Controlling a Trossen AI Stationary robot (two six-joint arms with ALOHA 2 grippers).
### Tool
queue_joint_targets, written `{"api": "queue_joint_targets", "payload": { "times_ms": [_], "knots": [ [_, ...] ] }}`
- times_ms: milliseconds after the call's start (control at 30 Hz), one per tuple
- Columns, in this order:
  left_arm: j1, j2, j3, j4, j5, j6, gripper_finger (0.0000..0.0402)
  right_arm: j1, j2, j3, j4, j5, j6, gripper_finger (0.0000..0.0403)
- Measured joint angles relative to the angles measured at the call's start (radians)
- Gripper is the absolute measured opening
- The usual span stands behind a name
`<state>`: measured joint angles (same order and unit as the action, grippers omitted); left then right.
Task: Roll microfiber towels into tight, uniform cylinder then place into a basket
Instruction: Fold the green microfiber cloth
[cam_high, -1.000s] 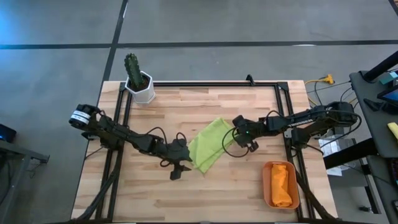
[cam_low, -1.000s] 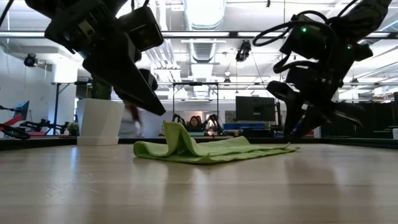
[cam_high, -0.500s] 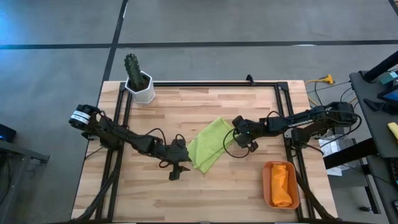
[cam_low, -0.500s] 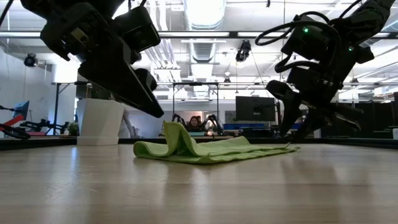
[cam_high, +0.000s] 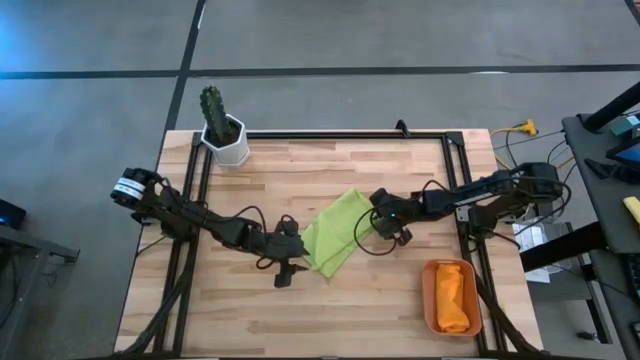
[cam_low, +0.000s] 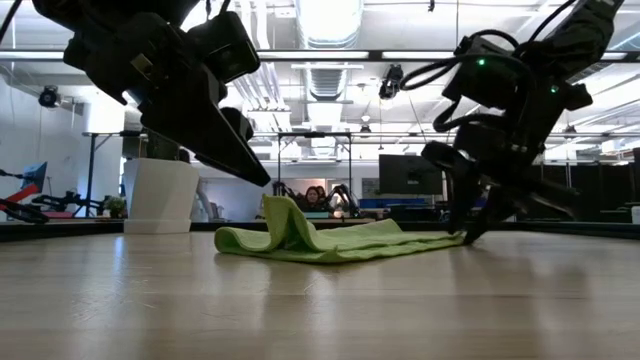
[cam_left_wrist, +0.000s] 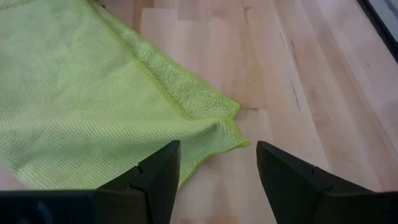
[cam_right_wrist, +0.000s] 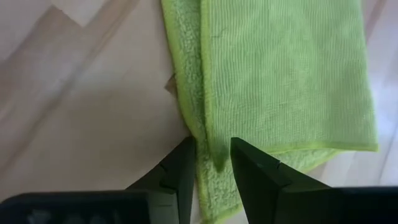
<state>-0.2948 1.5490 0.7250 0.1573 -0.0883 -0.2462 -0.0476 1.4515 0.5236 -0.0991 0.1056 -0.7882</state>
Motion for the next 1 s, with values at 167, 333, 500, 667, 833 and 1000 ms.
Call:
{"api": "queue_joint_targets", "payload": {
  "times_ms": [167, 333, 500, 667, 833, 1000],
  "knots": [
    [-0.001, 0.0, 0.0, 0.0, -0.001, 0.0, 0.0195, 0.0, -0.001, 0.007, -0.003, 0.004, -0.018, 0.0094],
    [-0.002, 0.0, -0.004, 0.0, -0.002, -0.008, 0.0195, 0.0, -0.004, 0.009, -0.05, 0.004, -0.015, 0.0081],
    [-0.002, 0.0, -0.013, -0.001, -0.002, -0.01, 0.0195, 0.0, -0.017, 0.01, -0.085, 0.004, 0.032, 0.0077],
    [-0.002, 0.0, -0.013, 0.001, -0.003, -0.01, 0.0195, 0.0, -0.045, 0.017, -0.09, 0.004, 0.031, 0.0074],
    [-0.002, 0.0, -0.013, 0.004, -0.003, -0.01, 0.0195, 0.0, -0.037, 0.024, -0.084, 0.003, 0.029, 0.0066],
    [-0.002, 0.0, -0.013, 0.01, -0.003, -0.009, 0.0195, 0.0, -0.013, 0.023, -0.084, 0.003, 0.028, 0.0063]
  ]
}}
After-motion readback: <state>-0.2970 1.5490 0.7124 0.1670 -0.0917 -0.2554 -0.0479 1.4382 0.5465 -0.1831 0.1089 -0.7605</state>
